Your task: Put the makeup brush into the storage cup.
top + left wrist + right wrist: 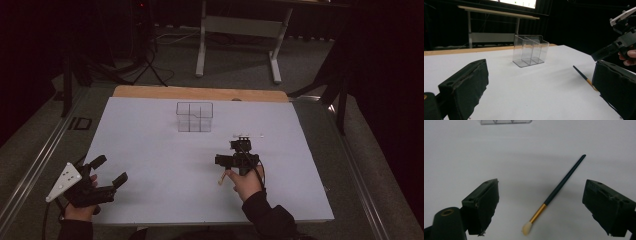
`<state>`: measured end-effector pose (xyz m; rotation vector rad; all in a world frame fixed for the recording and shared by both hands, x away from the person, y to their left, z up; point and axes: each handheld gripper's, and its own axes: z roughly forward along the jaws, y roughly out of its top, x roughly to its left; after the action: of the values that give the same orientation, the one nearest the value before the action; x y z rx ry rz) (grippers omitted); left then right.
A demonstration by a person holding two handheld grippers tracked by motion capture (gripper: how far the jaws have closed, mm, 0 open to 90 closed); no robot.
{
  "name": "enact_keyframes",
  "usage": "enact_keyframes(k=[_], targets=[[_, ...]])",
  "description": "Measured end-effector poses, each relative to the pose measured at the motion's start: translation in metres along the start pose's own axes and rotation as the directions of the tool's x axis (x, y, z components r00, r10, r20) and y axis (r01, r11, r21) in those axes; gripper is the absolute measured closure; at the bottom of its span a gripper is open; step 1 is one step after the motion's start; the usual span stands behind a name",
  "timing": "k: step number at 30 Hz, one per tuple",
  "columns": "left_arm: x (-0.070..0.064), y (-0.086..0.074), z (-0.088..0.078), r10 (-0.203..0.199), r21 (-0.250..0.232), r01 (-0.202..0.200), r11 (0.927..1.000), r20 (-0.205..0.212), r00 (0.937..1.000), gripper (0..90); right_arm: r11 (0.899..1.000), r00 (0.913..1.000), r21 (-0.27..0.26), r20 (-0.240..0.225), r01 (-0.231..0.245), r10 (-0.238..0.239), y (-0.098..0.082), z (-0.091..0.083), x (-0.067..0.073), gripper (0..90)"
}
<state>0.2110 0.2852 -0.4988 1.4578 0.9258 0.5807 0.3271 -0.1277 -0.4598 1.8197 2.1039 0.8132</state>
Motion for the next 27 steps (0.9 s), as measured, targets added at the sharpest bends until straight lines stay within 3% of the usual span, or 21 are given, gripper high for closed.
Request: enact_keyframes(k=[5, 8, 10, 15, 19, 21, 22, 23, 26, 27], targets=[[-0.001, 0.0, -0.001, 0.002, -0.002, -0.002, 1.0, 0.003, 1.0, 0.9, 0.995, 0.9946, 0.0, 0.01, -0.103, 0.103, 0.002, 0.006, 0.005, 16.9], [-0.002, 0.0, -0.001, 0.002, -0.006, -0.002, 1.0, 0.004, 1.0, 0.9, 0.986, 0.9853, 0.0, 0.029, -0.168, 0.168, 0.006, 0.009, 0.005, 19.0], [-0.002, 0.0, -0.001, 0.002, -0.006, -0.002, 1.0, 0.003, 1.0, 0.9, 0.973, 0.9727, 0.017, 0.027, -0.231, 0.231, 0.008, 0.012, 0.004, 22.5], [-0.002, 0.001, -0.001, -0.007, -0.016, 0.007, 0.9998, 0.001, 1.0, 0.9, 0.962, 0.9628, 0.056, 0.058, -0.267, 0.264, 0.011, 0.02, 0.004, 23.5], [-0.003, 0.001, -0.001, -0.005, -0.019, 0.005, 0.9998, -0.002, 1.0, 0.9, 0.961, 0.963, 0.093, 0.09, -0.262, 0.254, 0.014, 0.026, 0.002, 23.8], [-0.004, 0.001, -0.001, -0.004, -0.018, 0.004, 0.9998, -0.002, 1.0, 0.9, 0.956, 0.9578, 0.102, 0.114, -0.275, 0.264, 0.014, 0.028, 0.0, 24.3], [-0.004, 0.001, -0.001, -0.003, -0.018, 0.003, 0.9998, -0.003, 1.0, 0.9, 0.95, 0.9513, 0.104, 0.126, -0.295, 0.281, 0.013, 0.03, -0.002, 26.0], [-0.004, 0.001, -0.001, -0.003, -0.018, 0.003, 0.9998, -0.003, 1.0, 0.9, 0.95, 0.9513, 0.104, 0.126, -0.295, 0.281, 0.013, 0.03, -0.002, 26.0], [-0.003, 0.001, -0.002, -0.013, -0.023, 0.013, 0.9996, -0.006, 0.9999, 0.9, 0.928, 0.9344, 0.137, 0.136, -0.347, 0.329, 0.011, 0.035, -0.003, 27.9], [-0.003, 0.001, -0.002, -0.018, -0.027, 0.018, 0.9995, -0.01, 0.9998, 0.9, 0.923, 0.9325, 0.152, 0.131, -0.354, 0.337, 0.01, 0.037, -0.003, 28.5]])
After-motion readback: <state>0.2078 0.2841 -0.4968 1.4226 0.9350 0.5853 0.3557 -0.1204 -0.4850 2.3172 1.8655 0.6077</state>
